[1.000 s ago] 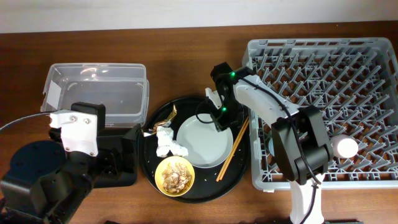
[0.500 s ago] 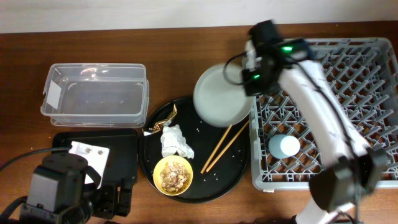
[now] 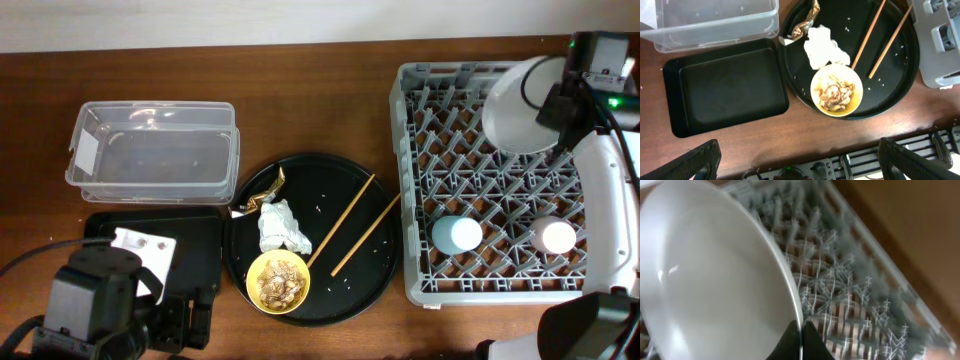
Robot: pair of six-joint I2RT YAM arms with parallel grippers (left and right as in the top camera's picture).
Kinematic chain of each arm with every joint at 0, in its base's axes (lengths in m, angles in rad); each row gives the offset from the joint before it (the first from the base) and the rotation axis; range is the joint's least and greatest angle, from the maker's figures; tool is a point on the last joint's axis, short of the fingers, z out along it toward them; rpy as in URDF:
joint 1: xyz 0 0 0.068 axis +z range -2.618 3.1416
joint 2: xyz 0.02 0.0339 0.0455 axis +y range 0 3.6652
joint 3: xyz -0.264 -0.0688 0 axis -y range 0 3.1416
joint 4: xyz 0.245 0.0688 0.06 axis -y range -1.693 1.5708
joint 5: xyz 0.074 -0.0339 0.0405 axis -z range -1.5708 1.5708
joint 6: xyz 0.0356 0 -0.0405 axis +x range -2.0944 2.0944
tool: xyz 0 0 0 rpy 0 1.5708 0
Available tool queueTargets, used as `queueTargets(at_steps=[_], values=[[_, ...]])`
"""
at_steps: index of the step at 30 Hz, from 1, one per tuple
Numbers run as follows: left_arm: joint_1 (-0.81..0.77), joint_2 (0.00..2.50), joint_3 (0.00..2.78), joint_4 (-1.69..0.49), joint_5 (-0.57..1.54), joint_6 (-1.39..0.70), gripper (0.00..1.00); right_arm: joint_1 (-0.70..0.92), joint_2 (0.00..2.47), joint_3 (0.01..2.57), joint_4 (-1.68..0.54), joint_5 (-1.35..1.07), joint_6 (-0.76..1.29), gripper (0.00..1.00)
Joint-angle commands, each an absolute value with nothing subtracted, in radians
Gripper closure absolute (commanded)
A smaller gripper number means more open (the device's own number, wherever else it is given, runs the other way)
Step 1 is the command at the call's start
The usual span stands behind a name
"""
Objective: Sort waste into correct bins and load items into the dishwasher rack
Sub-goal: 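Grasp the white plate with the right gripper and stand it in the rack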
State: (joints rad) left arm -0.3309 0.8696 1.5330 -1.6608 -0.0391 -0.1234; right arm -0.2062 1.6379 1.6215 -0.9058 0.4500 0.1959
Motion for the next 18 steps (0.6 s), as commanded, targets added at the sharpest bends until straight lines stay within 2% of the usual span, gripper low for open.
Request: queueTargets(at_steps=[1, 3, 7, 11, 12, 13, 15, 16, 17, 18], values=[[-0.331, 0.866, 1.534, -1.662, -0.049, -0.118, 0.00, -0.212, 1.630, 1.623, -0.810, 0.482, -0.055, 0.96], [-0.331, 0.866, 1.534, -1.662, -0.049, -0.118, 0.00, -0.212, 1.641, 1.623, -0.805, 0.483, -0.146, 0.96], [-0.331, 0.866, 1.534, -1.662, -0.049, -0.118, 0.00, -0.211, 1.726, 1.613, -0.836, 0.584, -0.150, 0.96], [-0.331, 0.866, 1.534, -1.662, -0.049, -0.118, 0.00, -0.203, 1.731, 1.613, -0.844, 0.525, -0.149, 0.96], [-0.331, 0.866, 1.534, -1.663, -0.049, -0.118, 0.00, -0.179, 1.731, 1.613, -0.865, 0.495, -0.149, 0.90], [-0.331, 0.866, 1.534, -1.662, -0.049, -0.118, 0.00, -0.160, 1.730, 1.613, -0.873, 0.489, -0.150, 0.80], [-0.331, 0.866, 1.534, -1.662, -0.049, -0.118, 0.00, -0.053, 1.699, 1.618, -0.886, 0.489, -0.149, 0.40], [-0.331, 0.866, 1.534, -1.663, -0.049, -0.118, 0.00, 0.019, 1.647, 1.632, -0.887, 0.489, -0.149, 0.31], [-0.331, 0.866, 1.534, -1.663, -0.049, -0.118, 0.00, 0.064, 1.613, 1.649, -0.902, 0.489, -0.140, 0.29], [-0.331, 0.866, 1.534, -1.662, -0.049, -0.118, 0.00, 0.150, 1.544, 1.679, -0.965, 0.441, -0.062, 0.22]])
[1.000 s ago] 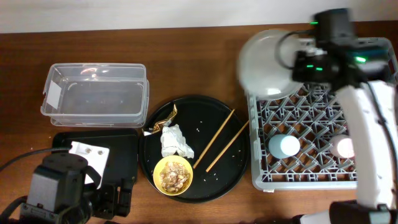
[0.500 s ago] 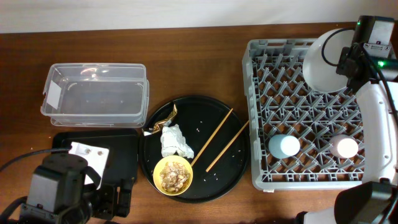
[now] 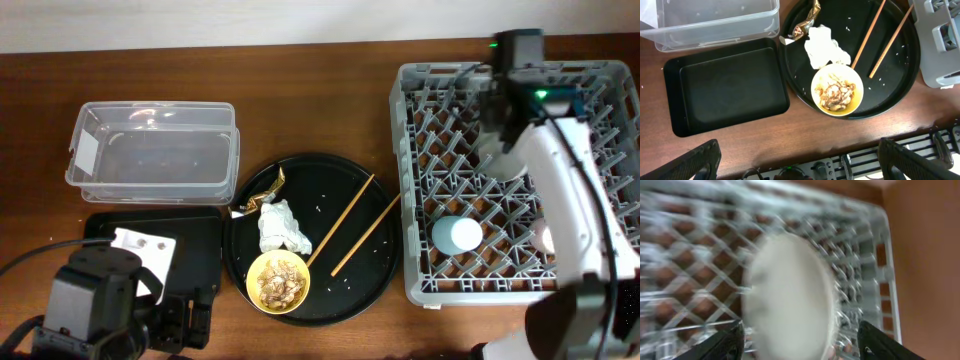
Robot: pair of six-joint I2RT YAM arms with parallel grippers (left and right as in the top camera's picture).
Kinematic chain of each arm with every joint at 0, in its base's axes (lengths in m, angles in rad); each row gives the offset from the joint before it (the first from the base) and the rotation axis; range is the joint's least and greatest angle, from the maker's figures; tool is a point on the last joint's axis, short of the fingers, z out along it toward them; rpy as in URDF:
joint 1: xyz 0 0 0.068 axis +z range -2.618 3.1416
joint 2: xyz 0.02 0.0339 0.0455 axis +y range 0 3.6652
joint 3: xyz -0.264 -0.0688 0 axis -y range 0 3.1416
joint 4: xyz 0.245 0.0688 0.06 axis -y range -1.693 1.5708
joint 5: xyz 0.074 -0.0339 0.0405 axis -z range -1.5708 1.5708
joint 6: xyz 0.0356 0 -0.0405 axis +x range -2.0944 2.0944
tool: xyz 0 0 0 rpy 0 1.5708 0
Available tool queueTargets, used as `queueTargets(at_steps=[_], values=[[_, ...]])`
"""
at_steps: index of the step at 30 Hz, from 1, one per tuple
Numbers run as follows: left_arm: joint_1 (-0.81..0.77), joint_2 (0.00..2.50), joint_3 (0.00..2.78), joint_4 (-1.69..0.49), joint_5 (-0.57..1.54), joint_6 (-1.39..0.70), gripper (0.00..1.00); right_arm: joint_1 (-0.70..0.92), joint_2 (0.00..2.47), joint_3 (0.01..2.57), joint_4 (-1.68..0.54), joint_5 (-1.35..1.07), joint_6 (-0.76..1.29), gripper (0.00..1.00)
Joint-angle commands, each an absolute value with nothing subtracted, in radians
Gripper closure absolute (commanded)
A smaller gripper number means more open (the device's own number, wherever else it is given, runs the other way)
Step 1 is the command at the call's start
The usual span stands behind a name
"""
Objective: Sort waste into correct bins and load items into the dishwasher rack
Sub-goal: 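Grasp the white plate with the right gripper and stand it in the rack, then pick the wooden chopsticks with the right gripper and drop them in the rack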
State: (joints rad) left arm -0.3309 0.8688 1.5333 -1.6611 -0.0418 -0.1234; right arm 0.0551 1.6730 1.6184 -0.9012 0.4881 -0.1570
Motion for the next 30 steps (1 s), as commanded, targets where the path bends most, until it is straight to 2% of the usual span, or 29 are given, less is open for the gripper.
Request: queueTargets(at_steps=[1, 3, 4, 5, 6, 8, 11, 13, 14, 17, 18, 21, 25, 27, 30], values=[[-0.331, 0.866, 1.534, -1.662, -0.049, -0.118, 0.00, 0.212, 1.487, 1.683, -1.033, 0.302, -0.012, 0.22], [-0.331, 0.866, 1.534, -1.663, -0.049, -0.118, 0.00, 0.322, 1.437, 1.682, -1.187, -0.184, 0.001, 0.22], [-0.331, 0.866, 1.534, -1.662, -0.049, -0.118, 0.00, 0.373, 1.456, 1.672, -1.251, -0.322, 0.044, 0.25], [-0.331, 0.866, 1.534, -1.662, -0.049, -0.118, 0.00, 0.435, 1.482, 1.631, -1.280, -0.315, 0.146, 0.30], [-0.331, 0.866, 1.534, -1.662, -0.049, -0.118, 0.00, 0.512, 1.526, 1.555, -1.255, -0.211, 0.338, 0.36], [-0.331, 0.866, 1.534, -1.663, -0.049, -0.118, 0.00, 0.575, 1.622, 1.414, -1.145, -0.076, 0.597, 0.38], [-0.331, 0.866, 1.534, -1.663, -0.049, -0.118, 0.00, 0.575, 1.771, 1.305, -0.941, -0.078, 0.697, 0.38], [-0.331, 0.866, 1.534, -1.663, -0.049, -0.118, 0.00, 0.577, 1.889, 1.305, -0.869, -0.085, 0.696, 0.44], [-0.331, 0.866, 1.534, -1.662, -0.049, -0.118, 0.00, 0.577, 1.948, 1.305, -0.850, -0.085, 0.697, 0.55], [-0.331, 0.866, 1.534, -1.663, -0.049, -0.118, 0.00, 0.577, 2.040, 1.305, -0.810, -0.119, 0.701, 0.58], [-0.331, 0.866, 1.534, -1.663, -0.049, -0.118, 0.01, 0.577, 2.053, 1.305, -0.803, -0.119, 0.701, 0.75], [-0.331, 0.866, 1.534, -1.663, -0.049, -0.118, 0.00, 0.554, 1.990, 1.309, -0.807, -0.120, 0.692, 0.96], [-0.331, 0.866, 1.534, -1.663, -0.049, -0.118, 0.00, 0.505, 1.754, 1.345, -0.838, -0.090, 0.563, 0.96], [-0.331, 0.866, 1.534, -1.663, -0.049, -0.118, 0.00, 0.387, 1.565, 1.358, -0.831, -0.009, 0.450, 0.96], [-0.331, 0.866, 1.534, -1.663, -0.049, -0.118, 0.00, 0.196, 1.539, 1.358, -0.795, 0.012, 0.057, 0.96]])
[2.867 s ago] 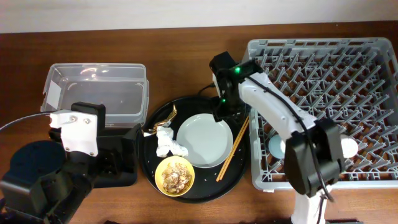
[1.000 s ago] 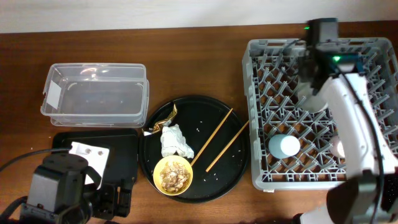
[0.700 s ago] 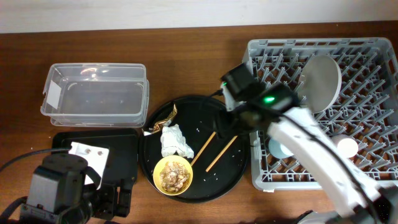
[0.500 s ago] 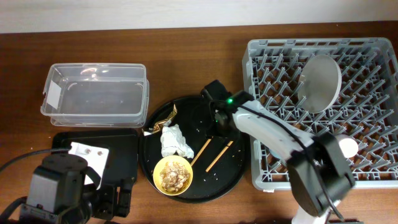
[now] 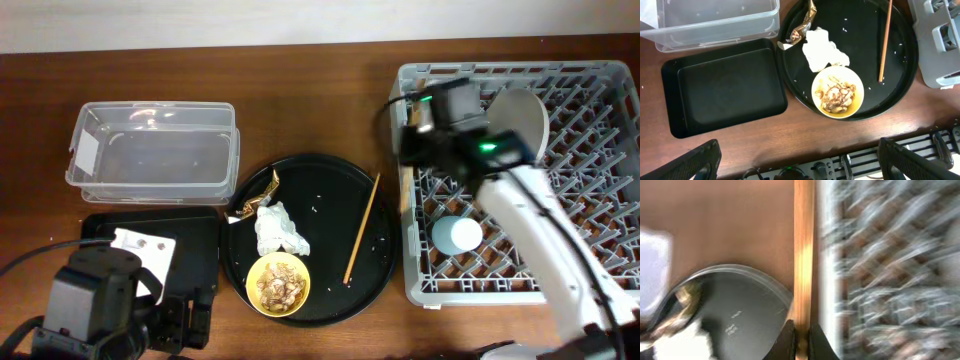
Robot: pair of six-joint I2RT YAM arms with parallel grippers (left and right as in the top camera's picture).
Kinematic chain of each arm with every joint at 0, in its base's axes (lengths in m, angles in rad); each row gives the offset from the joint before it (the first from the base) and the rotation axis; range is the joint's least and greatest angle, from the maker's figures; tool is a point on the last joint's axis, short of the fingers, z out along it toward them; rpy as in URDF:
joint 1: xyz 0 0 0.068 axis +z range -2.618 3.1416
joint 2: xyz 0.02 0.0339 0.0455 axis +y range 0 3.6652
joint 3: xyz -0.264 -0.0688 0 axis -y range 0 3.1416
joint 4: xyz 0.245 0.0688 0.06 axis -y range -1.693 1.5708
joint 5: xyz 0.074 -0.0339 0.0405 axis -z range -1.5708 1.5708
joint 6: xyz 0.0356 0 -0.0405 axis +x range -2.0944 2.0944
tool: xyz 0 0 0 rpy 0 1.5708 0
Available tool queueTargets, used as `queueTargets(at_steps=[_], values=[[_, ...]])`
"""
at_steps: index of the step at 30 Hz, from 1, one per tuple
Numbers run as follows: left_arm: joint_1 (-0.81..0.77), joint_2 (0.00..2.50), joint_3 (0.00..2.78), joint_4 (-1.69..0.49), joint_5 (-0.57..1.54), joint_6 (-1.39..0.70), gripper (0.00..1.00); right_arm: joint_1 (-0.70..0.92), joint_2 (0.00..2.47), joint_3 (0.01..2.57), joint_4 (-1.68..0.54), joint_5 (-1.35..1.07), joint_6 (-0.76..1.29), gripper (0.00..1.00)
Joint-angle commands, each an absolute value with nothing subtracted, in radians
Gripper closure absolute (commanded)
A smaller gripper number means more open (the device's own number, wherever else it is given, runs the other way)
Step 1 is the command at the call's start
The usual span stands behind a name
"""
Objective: Sort waste into correct bins and load items into the dishwasher rack
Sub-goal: 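Pick the wooden chopsticks with the right gripper and drop them in the rack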
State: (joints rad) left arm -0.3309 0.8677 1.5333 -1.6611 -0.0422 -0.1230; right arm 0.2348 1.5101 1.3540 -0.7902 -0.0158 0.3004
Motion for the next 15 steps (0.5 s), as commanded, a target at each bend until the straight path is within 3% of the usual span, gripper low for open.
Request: queueTargets(at_steps=[1, 3, 4, 5, 8, 9, 12, 15], values=[[-0.331, 0.866, 1.534, -1.663, -0.049, -0.118, 0.00, 0.159, 1.597, 1.358, -0.796, 0.012, -0.001, 0.96], [-0.331, 0.866, 1.534, -1.663, -0.049, -0.118, 0.00, 0.152, 1.660, 1.358, -0.796, -0.019, -0.001, 0.96], [-0.331, 0.866, 1.534, -1.663, -0.049, -0.118, 0.00, 0.163, 1.669, 1.358, -0.796, -0.025, 0.000, 0.76], [-0.331, 0.866, 1.534, -1.662, -0.049, -0.118, 0.01, 0.171, 1.654, 1.375, -0.821, -0.026, 0.029, 0.34], [-0.331, 0.866, 1.534, -1.663, -0.049, -0.118, 0.00, 0.228, 1.563, 1.494, -0.984, -0.165, 0.113, 0.23], [-0.331, 0.866, 1.534, -1.663, -0.049, -0.118, 0.00, 0.300, 1.544, 1.496, -1.018, -0.207, 0.167, 0.21], [-0.331, 0.866, 1.534, -1.663, -0.049, -0.118, 0.00, 0.558, 1.621, 1.412, -0.971, -0.056, 0.504, 0.30], [-0.331, 0.866, 1.534, -1.663, -0.049, -0.118, 0.00, 0.676, 1.810, 1.370, -0.863, -0.028, 0.662, 0.47]])
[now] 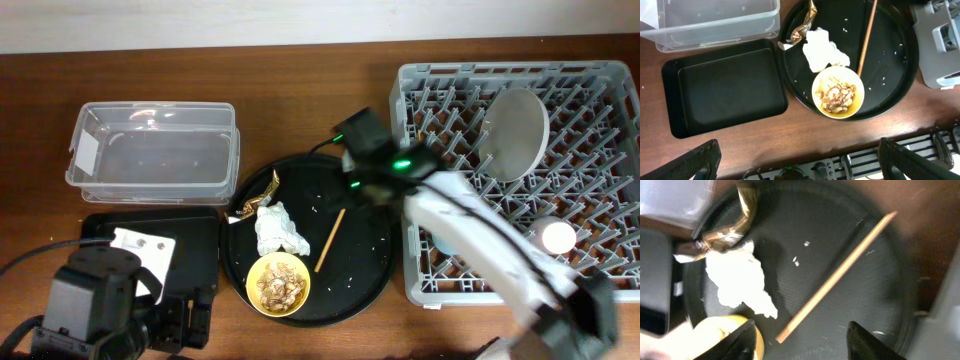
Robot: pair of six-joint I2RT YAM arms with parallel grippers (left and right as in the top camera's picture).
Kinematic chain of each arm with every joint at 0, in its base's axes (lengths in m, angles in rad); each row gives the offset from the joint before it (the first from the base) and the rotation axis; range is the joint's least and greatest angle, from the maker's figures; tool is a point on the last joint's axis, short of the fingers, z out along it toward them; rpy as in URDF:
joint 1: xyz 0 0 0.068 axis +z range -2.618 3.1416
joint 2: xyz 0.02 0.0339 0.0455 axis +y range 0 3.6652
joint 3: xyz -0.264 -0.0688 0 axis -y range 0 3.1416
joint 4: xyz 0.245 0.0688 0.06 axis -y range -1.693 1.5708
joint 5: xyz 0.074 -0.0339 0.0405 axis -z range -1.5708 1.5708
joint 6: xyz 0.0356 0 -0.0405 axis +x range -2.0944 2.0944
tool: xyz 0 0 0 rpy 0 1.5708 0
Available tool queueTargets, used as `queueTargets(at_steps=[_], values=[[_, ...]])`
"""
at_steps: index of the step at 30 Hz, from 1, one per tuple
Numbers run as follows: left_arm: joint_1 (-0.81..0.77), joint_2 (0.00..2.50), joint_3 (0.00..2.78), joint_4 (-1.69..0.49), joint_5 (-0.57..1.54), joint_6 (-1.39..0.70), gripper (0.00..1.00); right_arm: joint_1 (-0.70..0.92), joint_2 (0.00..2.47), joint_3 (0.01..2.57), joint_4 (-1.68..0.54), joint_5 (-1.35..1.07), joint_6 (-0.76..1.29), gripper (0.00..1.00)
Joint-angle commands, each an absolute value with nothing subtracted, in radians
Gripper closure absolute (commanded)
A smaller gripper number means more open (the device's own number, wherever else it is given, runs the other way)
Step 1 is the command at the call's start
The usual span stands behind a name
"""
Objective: Sort waste into correct bins and load items into the dishwasher rack
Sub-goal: 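Pick the wooden chopsticks with the right gripper and drop them in the rack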
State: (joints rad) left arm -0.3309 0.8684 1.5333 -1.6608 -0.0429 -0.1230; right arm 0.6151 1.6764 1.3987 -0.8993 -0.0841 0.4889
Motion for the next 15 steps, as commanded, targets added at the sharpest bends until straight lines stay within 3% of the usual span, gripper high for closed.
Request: queueTargets(at_steps=[1, 4, 6, 8, 11, 15], values=[[-0.331, 0.866, 1.534, -1.663, -0.049, -0.118, 0.00, 0.682, 1.874, 1.370, -0.855, 0.004, 0.702, 0.50], [-0.331, 0.866, 1.534, -1.662, -0.049, -0.118, 0.01, 0.637, 2.042, 1.370, -0.900, 0.030, 0.741, 0.50], [-0.331, 0.866, 1.534, -1.664, -0.049, -0.118, 0.00, 0.616, 2.064, 1.368, -0.905, 0.031, 0.733, 0.80], [-0.331, 0.866, 1.534, -1.663, -0.049, -0.118, 0.00, 0.606, 2.051, 1.373, -0.932, 0.034, 0.706, 0.96], [-0.331, 0.866, 1.534, -1.663, -0.049, -0.118, 0.00, 0.537, 1.922, 1.430, -0.959, 0.039, 0.533, 0.96], [-0.331, 0.866, 1.534, -1.663, -0.049, -0.118, 0.00, 0.283, 1.633, 1.491, -0.907, 0.018, 0.231, 0.96]])
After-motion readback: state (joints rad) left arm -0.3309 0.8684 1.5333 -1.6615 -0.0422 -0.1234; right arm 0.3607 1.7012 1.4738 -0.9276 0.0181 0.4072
